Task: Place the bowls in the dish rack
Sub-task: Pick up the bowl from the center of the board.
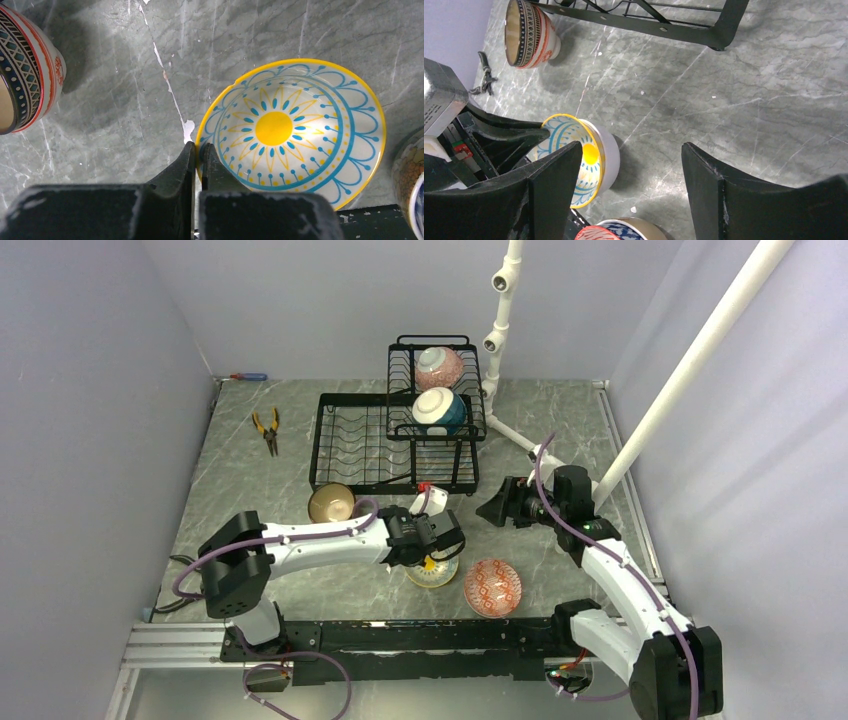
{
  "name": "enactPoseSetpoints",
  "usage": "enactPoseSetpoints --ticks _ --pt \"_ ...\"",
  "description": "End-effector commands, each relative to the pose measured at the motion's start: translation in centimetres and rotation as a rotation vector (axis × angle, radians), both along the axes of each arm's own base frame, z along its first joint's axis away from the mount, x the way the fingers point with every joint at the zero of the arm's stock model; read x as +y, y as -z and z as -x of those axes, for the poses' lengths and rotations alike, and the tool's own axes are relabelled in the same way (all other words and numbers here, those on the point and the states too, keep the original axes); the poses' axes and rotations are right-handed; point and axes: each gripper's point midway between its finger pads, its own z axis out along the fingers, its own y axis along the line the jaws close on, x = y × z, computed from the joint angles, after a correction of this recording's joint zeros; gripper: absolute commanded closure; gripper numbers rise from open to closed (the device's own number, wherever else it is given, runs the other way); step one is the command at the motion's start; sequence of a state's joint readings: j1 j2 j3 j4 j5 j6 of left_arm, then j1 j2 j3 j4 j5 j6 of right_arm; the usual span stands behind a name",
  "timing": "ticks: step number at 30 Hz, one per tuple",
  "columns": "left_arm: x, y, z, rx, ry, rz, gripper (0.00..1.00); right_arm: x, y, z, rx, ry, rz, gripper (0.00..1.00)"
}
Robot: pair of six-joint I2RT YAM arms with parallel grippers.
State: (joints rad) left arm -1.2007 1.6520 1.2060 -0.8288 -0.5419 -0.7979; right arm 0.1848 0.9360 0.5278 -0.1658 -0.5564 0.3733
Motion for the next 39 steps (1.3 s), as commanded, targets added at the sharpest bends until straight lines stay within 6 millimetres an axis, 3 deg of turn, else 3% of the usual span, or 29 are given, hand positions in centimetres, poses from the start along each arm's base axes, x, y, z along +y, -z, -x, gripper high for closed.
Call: enactPoseSetpoints --ticks 1,8,15,28,39 --pt "-0.1 -1.6 -0.3 -0.037 -0.014 0.044 0.97 0.8 -2.3 -0.4 -0.071 -0.060 -0.021 0.20" --pt "-0.5 -4.4 -0.2 -0.079 -0.003 0.202 0.97 1.8 -2.2 0.5 -0.062 -0.130 -0.045 0.02" --pt "-0.3 -6.5 -0.1 -0.127 -0.018 0.330 0.97 3.6 -2.2 1.6 -0.057 -0.214 -0.061 0.01" --pt "-0.3 -8.2 0.3 -0.152 -0.015 0.469 0.97 7.2 -0.8 3.2 -0.039 -0.339 -0.080 0.07" --pt "-1.9 -11.0 1.0 -0.171 0.060 0.644 0.97 8.9 -0.9 3.6 -0.039 -0.399 -0.118 0.24"
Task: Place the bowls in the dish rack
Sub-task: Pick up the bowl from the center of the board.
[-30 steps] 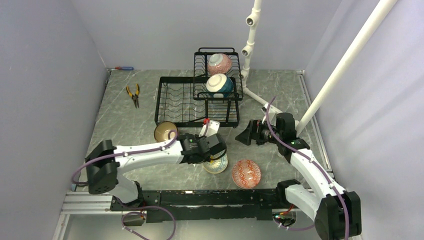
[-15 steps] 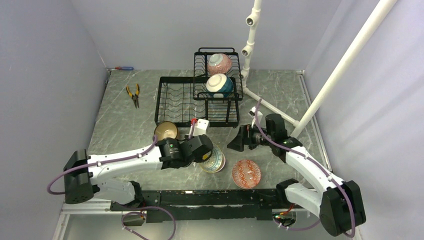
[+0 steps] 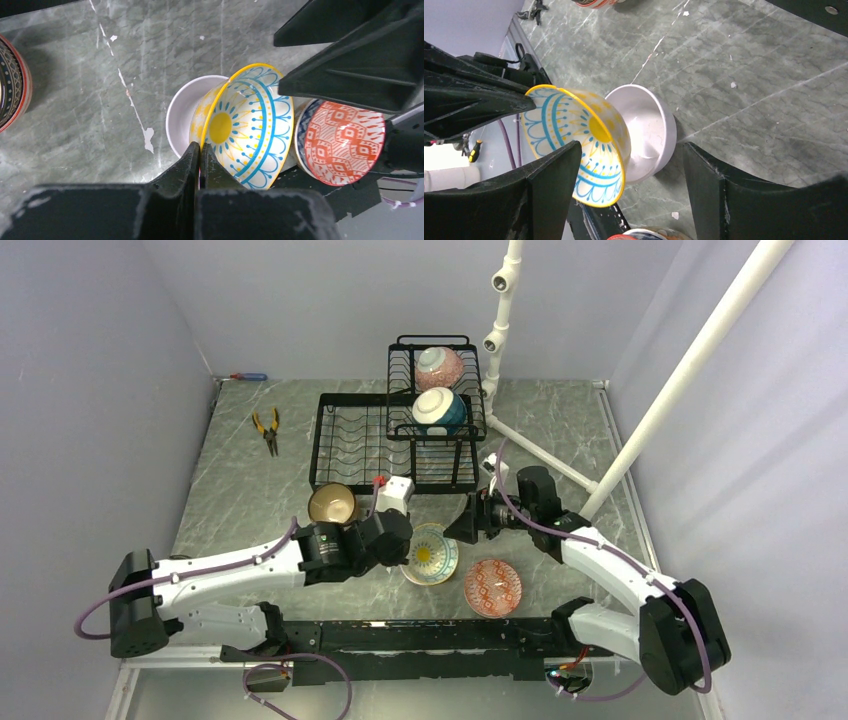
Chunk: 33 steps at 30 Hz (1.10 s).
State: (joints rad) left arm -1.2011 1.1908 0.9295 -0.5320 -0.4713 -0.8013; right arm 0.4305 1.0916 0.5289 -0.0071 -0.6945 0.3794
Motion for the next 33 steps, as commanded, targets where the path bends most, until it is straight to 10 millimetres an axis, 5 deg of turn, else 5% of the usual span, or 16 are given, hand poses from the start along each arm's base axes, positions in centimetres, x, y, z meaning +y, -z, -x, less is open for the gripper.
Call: enactPoseSetpoints --ticks 1,9,16,18,22,29,33 --pt "-2.0 -4.0 -0.3 -0.058 0.023 0.176 0.97 1.3 -1.4 -0.4 -0.048 -0.044 -0.054 0.24" --pt "-2.5 -4.8 -0.3 -0.070 0.037 0.224 0.97 2.2 -1.3 0.0 -0.023 -0.079 -0.072 0.37" --pt "-2.6 -4.5 -0.4 -0.064 0.033 0.210 0.97 1.9 -1.5 0.1 -0.048 -0.063 -0.053 0.88" --pt "-2.7 -4.4 -0.4 -0.063 0.033 0.208 0.97 1.7 -1.6 0.0 -0.057 -0.054 -0.049 0.94" --pt "-2.7 -4.2 -0.3 -0.056 0.034 0.208 0.80 1.5 -1.8 -0.2 -0.074 -0.040 -0.042 1.00" --pt "-2.6 -4.0 0.0 -0.028 0.034 0.238 0.11 1.0 -2.5 -0.6 -0.114 -0.011 -0.012 1.00" --pt "-2.8 -3.4 -0.1 0.036 0.065 0.302 0.06 0.6 -3.3 -0.8 -0.141 0.002 0.004 1.00"
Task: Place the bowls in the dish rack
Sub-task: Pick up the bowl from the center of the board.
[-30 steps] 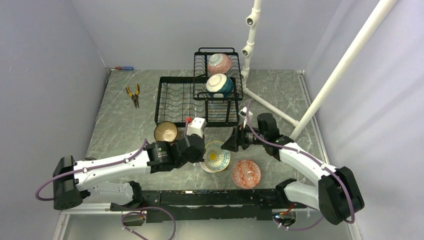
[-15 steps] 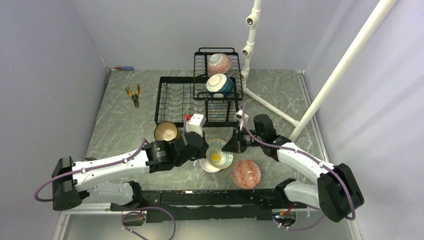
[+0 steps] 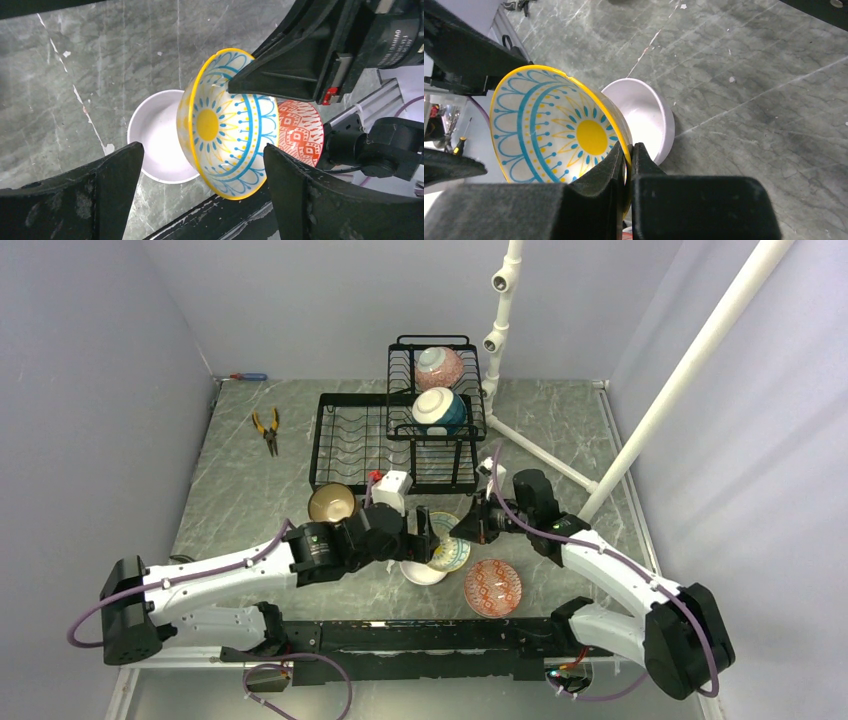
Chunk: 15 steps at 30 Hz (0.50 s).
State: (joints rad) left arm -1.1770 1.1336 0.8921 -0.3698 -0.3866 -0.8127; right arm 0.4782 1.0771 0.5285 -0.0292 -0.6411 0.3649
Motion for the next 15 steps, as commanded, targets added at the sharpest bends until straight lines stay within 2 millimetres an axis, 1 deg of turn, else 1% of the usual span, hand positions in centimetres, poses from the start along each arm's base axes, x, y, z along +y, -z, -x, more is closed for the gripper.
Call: enactPoseSetpoints --ticks 1,5,7,12,14,15 --pt "-0.6 -0.4 0.0 0.073 0.053 0.131 0.06 0.2 -3.8 -1.4 -0.129 0.010 -0.029 1.00" --pt "-0.8 0.7 -0.3 0.162 0.090 0.229 0.06 -0.1 -4.3 -1.6 -0.151 0.026 -0.023 1.00" --pt "-1.0 0.8 -0.4 0.188 0.112 0.287 0.06 -0.1 -4.5 -1.6 -0.157 0.028 -0.022 1.00" --pt "-1.3 -0.3 -0.2 0.208 0.191 0.460 0.06 -0.1 -5.2 -1.7 -0.169 0.029 -0.027 1.00" --pt "-1.0 -0.4 -0.3 0.222 0.197 0.501 0.06 -0.1 -5.5 -1.7 -0.174 0.027 -0.033 1.00" --pt "-1.1 -0.7 -0.2 0.220 0.212 0.529 0.06 0.0 -5.7 -1.6 -0.176 0.026 -0.039 1.00"
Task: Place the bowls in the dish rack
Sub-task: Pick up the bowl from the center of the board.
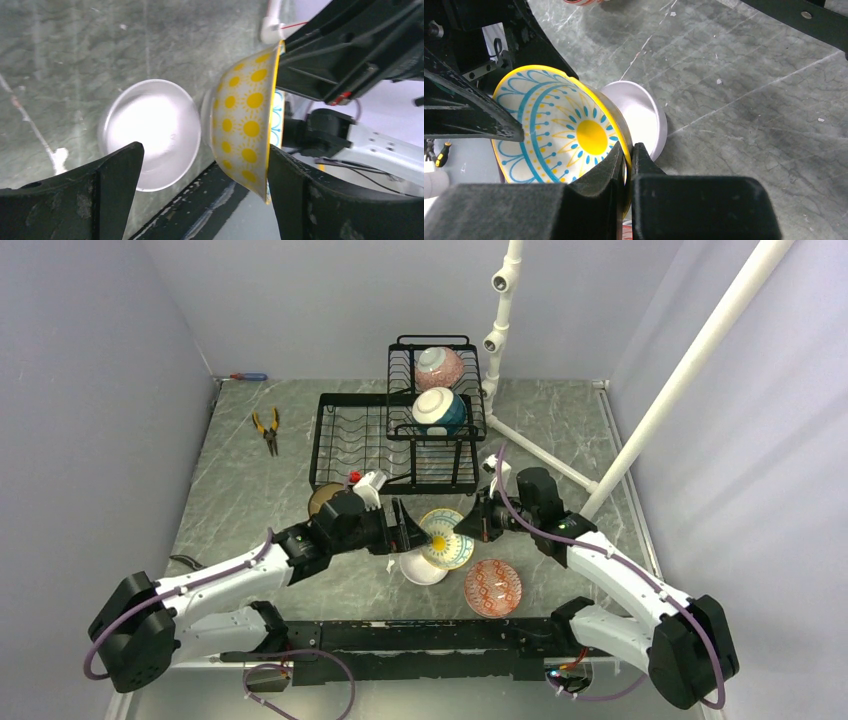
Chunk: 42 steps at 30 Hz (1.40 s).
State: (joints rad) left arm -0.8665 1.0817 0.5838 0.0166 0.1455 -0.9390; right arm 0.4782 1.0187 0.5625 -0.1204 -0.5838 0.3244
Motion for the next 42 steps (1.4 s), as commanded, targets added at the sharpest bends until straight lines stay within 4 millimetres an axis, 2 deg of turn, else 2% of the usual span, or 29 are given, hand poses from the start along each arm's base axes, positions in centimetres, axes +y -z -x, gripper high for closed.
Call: enactPoseSetpoints --ticks 1,6,12,16,24,27,33,39,42 --pt "-1.7 -4.7 0.7 -0.036 0.101 0.239 0.06 0.9 -4.7 -1.3 -0.130 -0.012 -0.082 1.00" --pt "-2.6 -4.2 0.9 -0.007 0.143 0.247 0.06 1.2 -5.4 -1.2 -0.133 -0.027 -0.100 1.00" --pt "-4.8 -4.4 0.8 0.011 0.228 0.295 0.06 1.1 -5.9 -1.1 -0.140 -0.026 -0.102 1.00" --pt "-6.1 -4.6 0.7 0.029 0.285 0.312 0.16 1.1 -5.8 -1.2 -0.140 -0.022 -0.098 1.00" --pt "-6.0 -4.7 0.5 0.031 0.263 0.318 0.16 1.0 -5.5 -1.3 -0.137 -0.015 -0.087 1.00" --pt "-5.6 -4.6 0.6 0.035 0.248 0.303 0.20 1.0 -5.4 -1.5 -0.136 -0.014 -0.083 1.00" --pt "-5.4 -4.6 0.6 0.039 0.236 0.303 0.31 1.1 -5.7 -1.6 -0.141 -0.017 -0.084 1.00" --pt "-5.9 -4.6 0.7 0.043 0.259 0.325 0.51 1.0 -5.8 -1.7 -0.146 -0.014 -0.083 1.00" --pt "-6.0 -4.9 0.7 0.036 0.265 0.331 0.64 1.0 -5.8 -1.7 -0.145 -0.014 -0.082 1.00"
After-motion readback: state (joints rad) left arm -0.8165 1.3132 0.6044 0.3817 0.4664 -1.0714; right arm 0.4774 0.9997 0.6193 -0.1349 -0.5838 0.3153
